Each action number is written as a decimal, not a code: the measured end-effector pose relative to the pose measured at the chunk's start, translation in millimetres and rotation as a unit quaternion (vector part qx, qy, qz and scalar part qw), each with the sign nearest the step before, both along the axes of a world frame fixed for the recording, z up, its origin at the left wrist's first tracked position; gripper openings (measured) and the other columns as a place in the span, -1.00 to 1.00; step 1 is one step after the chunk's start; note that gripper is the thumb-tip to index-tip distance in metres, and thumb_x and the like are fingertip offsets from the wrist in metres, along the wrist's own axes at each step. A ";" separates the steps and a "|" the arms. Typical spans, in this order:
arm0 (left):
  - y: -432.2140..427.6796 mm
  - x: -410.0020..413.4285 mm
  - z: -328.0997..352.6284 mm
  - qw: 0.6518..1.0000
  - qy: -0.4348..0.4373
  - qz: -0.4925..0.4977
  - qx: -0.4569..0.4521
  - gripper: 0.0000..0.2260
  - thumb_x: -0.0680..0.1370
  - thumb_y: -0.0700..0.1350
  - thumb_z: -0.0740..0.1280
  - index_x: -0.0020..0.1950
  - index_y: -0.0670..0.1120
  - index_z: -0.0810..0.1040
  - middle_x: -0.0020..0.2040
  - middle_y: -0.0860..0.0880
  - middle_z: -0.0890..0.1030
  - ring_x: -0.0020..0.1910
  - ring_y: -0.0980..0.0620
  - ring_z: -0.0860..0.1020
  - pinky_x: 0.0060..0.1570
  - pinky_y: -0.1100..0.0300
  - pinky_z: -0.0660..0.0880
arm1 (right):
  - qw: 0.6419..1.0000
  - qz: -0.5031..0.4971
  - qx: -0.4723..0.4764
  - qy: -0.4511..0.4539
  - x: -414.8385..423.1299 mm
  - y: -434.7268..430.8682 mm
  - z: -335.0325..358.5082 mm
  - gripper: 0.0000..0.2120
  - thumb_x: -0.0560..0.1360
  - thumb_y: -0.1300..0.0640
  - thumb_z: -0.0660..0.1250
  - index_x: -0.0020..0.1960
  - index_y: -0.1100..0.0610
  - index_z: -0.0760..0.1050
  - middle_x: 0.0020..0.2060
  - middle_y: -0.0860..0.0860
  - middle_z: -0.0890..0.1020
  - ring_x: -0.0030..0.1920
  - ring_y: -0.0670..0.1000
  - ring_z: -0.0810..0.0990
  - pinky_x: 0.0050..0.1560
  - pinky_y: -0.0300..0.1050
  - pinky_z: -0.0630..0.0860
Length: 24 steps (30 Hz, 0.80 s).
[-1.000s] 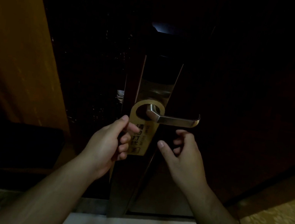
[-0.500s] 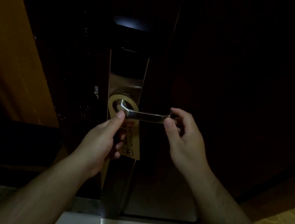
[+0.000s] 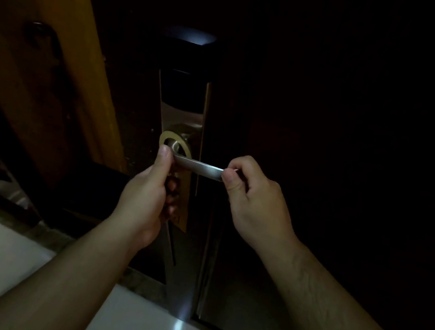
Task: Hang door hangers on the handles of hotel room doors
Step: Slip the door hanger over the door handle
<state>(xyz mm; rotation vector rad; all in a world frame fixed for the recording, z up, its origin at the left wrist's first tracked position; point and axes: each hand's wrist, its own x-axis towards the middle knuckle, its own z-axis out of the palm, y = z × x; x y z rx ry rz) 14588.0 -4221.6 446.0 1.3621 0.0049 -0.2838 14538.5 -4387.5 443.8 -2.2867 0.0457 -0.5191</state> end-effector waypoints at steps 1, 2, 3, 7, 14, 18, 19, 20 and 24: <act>-0.4 0.5 1.2 1.000 0.000 -0.002 0.000 -0.53 0.50 0.36 0.21 0.08 0.02 0.63 -0.31 0.06 0.39 -0.37 0.09 0.35 -0.34 0.18 0.32 | 1.000 0.004 -0.003 0.002 1.3 -2.2 0.0 -0.89 0.61 -0.14 0.11 0.05 -0.19 0.38 -0.41 -0.03 0.51 -0.48 -0.06 0.49 -0.57 -0.22 0.36; -0.9 1.5 2.8 1.000 -0.002 -0.004 0.004 -0.53 0.50 0.37 0.21 0.07 0.02 0.62 -0.31 0.06 0.38 -0.37 0.09 0.34 -0.35 0.19 0.31 | 1.000 0.007 -0.004 0.006 2.7 -4.1 0.3 -0.89 0.60 -0.16 0.11 0.04 -0.19 0.38 -0.42 -0.04 0.51 -0.49 -0.07 0.49 -0.56 -0.21 0.37; -1.5 2.5 4.2 1.000 -0.005 -0.006 0.011 -0.54 0.51 0.36 0.20 0.04 0.01 0.61 -0.32 0.06 0.38 -0.38 0.10 0.34 -0.36 0.20 0.31 | 1.000 0.009 -0.005 0.011 3.5 -5.7 0.9 -0.88 0.60 -0.16 0.11 0.03 -0.20 0.38 -0.41 -0.04 0.51 -0.48 -0.08 0.49 -0.55 -0.19 0.38; -2.5 9.4 3.8 0.999 -0.007 -0.007 0.031 -0.62 0.54 0.31 0.22 -0.04 0.04 0.62 -0.33 0.06 0.38 -0.40 0.12 0.34 -0.34 0.19 0.31 | 1.000 0.015 -0.006 0.012 5.7 -8.2 3.5 -0.90 0.60 -0.16 0.13 0.03 -0.20 0.39 -0.42 -0.02 0.52 -0.47 -0.05 0.50 -0.54 -0.11 0.41; -4.1 23.5 -0.6 1.000 0.009 -0.012 0.019 -0.73 0.55 0.21 0.29 -0.17 0.04 0.56 -0.40 0.10 0.39 -0.44 0.13 0.35 -0.36 0.19 0.29 | 1.000 0.024 -0.009 0.016 7.0 -11.8 7.6 -0.91 0.59 -0.15 0.18 0.01 -0.19 0.43 -0.35 0.02 0.56 -0.39 -0.02 0.53 -0.48 -0.09 0.44; -4.0 24.1 -2.1 1.000 0.023 -0.015 -0.011 -0.75 0.54 0.19 0.32 -0.22 0.06 0.57 -0.40 0.10 0.37 -0.46 0.15 0.33 -0.43 0.24 0.26 | 0.999 0.030 0.012 0.008 5.5 -9.9 6.4 -0.94 0.60 -0.12 0.20 -0.01 -0.20 0.44 -0.33 0.04 0.56 -0.36 -0.01 0.55 -0.43 -0.01 0.49; -3.0 23.2 -1.3 1.000 0.024 -0.016 -0.011 -0.75 0.54 0.19 0.32 -0.22 0.06 0.58 -0.40 0.10 0.36 -0.46 0.15 0.32 -0.44 0.25 0.26 | 0.999 0.033 0.018 0.008 5.2 -9.5 5.9 -0.94 0.60 -0.12 0.20 -0.02 -0.21 0.44 -0.32 0.04 0.57 -0.36 0.00 0.55 -0.43 0.02 0.50; -2.7 21.8 0.1 1.000 0.024 -0.016 -0.011 -0.75 0.54 0.19 0.33 -0.22 0.06 0.58 -0.41 0.10 0.36 -0.45 0.15 0.32 -0.44 0.26 0.26 | 0.999 0.036 0.022 0.008 4.7 -9.7 5.8 -0.94 0.60 -0.12 0.20 -0.02 -0.22 0.44 -0.32 0.04 0.57 -0.36 0.00 0.55 -0.42 0.03 0.50; -2.9 12.1 4.3 1.000 0.018 -0.005 -0.002 -0.73 0.55 0.18 0.31 -0.22 0.04 0.58 -0.44 0.11 0.39 -0.46 0.15 0.33 -0.40 0.23 0.25 | 0.998 0.061 0.021 0.018 3.2 -14.8 4.5 -0.94 0.59 -0.13 0.20 -0.04 -0.22 0.44 -0.31 0.02 0.57 -0.34 -0.02 0.55 -0.43 -0.09 0.48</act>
